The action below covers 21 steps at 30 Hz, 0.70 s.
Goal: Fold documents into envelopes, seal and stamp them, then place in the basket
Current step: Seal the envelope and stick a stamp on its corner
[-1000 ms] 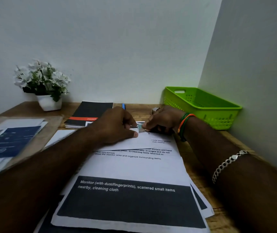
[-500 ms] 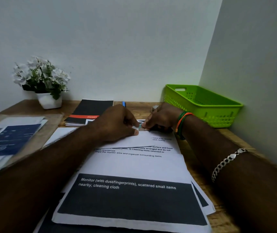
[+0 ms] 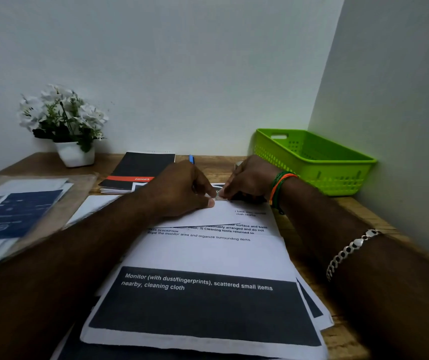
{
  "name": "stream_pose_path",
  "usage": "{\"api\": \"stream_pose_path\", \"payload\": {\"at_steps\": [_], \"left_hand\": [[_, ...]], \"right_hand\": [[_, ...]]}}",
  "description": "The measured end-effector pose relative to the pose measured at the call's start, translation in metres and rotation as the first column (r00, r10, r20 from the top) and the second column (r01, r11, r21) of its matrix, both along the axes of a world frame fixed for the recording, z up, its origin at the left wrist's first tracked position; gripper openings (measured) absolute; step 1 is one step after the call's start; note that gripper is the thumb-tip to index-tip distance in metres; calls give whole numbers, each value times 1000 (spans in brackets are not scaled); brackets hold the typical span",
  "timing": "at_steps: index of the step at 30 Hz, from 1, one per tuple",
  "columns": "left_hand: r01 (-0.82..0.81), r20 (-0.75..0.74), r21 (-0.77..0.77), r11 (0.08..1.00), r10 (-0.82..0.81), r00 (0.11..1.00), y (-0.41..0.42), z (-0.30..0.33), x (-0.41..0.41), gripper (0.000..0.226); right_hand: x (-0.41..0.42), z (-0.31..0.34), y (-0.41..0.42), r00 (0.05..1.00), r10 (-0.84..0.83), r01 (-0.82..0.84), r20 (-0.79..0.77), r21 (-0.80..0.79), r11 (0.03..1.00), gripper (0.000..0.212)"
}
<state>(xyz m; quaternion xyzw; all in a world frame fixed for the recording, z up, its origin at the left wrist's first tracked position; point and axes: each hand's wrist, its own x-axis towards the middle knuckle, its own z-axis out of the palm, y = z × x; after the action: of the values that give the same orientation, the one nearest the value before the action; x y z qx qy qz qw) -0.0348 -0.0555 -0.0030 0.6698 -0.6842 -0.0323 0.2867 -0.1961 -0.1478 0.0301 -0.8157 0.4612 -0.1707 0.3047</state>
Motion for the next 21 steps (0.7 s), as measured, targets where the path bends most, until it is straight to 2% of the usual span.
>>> {"api": "stream_pose_path", "payload": {"at_steps": [4,12,14,17,21], "left_hand": [[12,6,-4,1000,-12,1000,0,0,-1,17],[29,36,38,999,-30,999,0,4,-3,13],[11,17,31,999,-11,1000,0,4,-4,8],[-38,-14,5,999,38,999,-1,1,-6,9],[-99,-37,-14,995,99,994,-3,-2,-10,12]], "right_hand": [[1,-2,-3,1000,11,-12,-5,-46,999,41],[4,-6,-6,999,15,-20,-48,-107,994,21],[1,-6,-10,996,-1,-11,-94,-121,993,30],[-4,-6,-16,991,12,-19,-137,-46,999,32],[-7,-7,-22,1000,4,-2,-27,84,996,32]]}}
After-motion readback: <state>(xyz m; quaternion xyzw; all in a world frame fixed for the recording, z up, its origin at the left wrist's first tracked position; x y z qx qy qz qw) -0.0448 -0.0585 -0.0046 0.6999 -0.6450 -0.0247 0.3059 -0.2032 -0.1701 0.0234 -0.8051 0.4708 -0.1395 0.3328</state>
